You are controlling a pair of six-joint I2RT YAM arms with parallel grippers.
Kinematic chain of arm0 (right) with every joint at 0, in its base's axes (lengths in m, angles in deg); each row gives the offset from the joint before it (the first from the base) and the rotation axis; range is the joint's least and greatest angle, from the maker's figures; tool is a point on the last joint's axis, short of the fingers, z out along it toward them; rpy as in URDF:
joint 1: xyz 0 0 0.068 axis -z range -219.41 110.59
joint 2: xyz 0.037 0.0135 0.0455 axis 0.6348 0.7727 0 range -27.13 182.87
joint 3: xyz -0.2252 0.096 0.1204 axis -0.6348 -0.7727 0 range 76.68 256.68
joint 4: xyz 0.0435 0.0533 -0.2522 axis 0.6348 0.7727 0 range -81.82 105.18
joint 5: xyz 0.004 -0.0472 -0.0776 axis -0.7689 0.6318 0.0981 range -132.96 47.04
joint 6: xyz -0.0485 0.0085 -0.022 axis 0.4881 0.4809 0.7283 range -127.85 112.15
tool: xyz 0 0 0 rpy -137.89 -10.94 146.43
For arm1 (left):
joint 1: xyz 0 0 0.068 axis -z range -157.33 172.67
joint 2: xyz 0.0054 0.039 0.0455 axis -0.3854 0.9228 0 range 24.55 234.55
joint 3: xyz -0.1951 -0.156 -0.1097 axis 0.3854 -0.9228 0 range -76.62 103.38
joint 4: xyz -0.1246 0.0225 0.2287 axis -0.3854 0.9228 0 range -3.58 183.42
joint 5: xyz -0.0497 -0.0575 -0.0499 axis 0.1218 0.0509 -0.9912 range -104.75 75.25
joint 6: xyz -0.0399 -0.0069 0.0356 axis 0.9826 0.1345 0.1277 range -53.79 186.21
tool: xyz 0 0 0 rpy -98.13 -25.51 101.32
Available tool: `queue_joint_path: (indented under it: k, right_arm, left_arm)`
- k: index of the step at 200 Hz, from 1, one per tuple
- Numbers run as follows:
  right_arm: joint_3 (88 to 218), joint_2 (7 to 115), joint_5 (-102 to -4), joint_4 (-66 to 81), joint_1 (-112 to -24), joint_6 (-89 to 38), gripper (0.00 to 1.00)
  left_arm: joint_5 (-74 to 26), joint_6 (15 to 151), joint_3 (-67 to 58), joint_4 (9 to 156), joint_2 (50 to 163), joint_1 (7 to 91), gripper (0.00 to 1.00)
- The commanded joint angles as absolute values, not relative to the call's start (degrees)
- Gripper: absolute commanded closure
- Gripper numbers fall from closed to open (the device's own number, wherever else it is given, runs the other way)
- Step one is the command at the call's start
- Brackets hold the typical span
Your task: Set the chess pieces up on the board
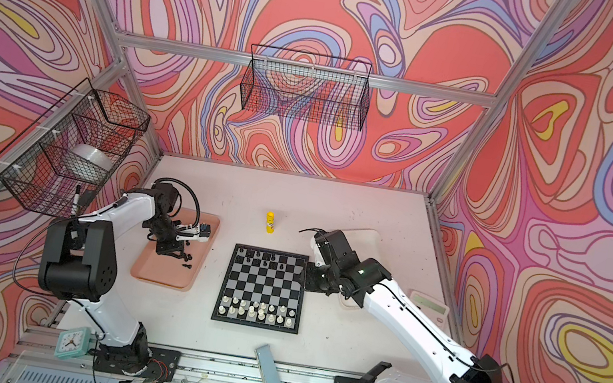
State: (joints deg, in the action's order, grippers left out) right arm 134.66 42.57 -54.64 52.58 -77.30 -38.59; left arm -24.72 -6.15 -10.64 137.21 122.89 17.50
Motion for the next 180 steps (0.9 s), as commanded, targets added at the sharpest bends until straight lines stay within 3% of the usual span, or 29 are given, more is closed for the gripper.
queue_joint_path:
  k: [1, 180]
  right_arm:
    - [135.82, 43.1, -54.39, 52.35, -77.11, -38.64, 0.72]
    - [135.83, 45.02, -54.04, 51.88, -77.11, -38.27, 0.72]
  left_arm:
    - [-23.98, -8.78, -11.05, 135.11, 123.19, 16.61, 0.68]
    - [-25.8, -9.45, -11.43, 135.38, 123.71, 16.34, 0.69]
